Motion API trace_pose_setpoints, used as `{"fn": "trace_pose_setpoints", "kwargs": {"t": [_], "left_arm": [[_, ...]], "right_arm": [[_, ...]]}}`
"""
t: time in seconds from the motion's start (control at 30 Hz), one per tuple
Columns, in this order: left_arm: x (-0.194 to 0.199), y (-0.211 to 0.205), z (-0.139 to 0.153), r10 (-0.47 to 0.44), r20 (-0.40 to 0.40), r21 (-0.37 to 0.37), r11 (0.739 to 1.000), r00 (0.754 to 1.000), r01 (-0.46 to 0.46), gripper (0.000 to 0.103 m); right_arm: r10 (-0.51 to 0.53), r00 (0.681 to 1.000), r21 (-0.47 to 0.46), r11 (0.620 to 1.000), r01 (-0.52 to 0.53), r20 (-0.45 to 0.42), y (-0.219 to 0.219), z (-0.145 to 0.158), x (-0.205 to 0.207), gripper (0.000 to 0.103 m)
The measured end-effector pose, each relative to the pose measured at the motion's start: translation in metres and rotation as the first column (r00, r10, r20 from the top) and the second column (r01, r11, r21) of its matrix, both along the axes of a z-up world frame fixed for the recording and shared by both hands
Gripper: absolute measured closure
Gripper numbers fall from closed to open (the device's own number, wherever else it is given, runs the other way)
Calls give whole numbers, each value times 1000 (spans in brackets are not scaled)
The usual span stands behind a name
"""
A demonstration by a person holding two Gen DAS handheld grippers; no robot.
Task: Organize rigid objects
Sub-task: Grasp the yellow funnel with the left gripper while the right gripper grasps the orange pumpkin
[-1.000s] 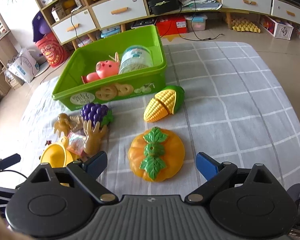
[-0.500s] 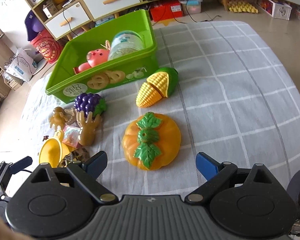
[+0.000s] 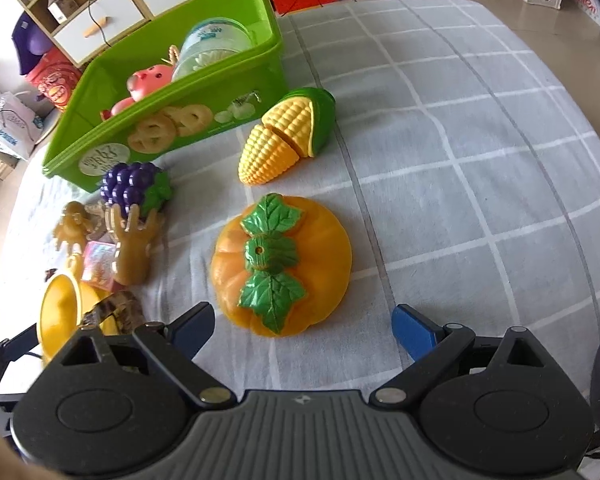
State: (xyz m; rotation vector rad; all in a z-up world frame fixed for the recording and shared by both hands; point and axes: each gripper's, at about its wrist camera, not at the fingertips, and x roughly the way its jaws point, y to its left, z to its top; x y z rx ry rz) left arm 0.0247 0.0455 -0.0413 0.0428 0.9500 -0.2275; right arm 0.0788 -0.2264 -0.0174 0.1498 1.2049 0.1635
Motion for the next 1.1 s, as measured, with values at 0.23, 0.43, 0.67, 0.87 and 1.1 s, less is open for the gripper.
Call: {"fn": "trace_pose_setpoints", "kwargs": {"t": [0.23, 0.43, 0.67, 0.87, 1.1], "left_arm": [[3, -6, -8, -10, 1, 30, 999, 1000, 10, 14], [3, -7, -7, -23, 21, 41, 999, 1000, 22, 22], [5, -7, -4, -22, 16, 22, 1000, 1000, 22, 28], [5, -8, 5, -28, 26, 6, 1000, 999, 28, 28], [5, -10, 12, -36, 35, -11, 999, 999, 36, 28]], "right_arm": [[41, 998, -108, 994, -35, 54, 19, -4, -2, 22], [72, 993, -156, 986, -57, 89, 27, -7, -2, 22], [111, 986, -186, 979, -87, 126, 32, -5, -5, 37], [119, 985, -173, 980, -96, 124, 34, -3, -5, 39], [90, 990, -75, 994, -82, 106, 29, 5, -4, 39]]}}
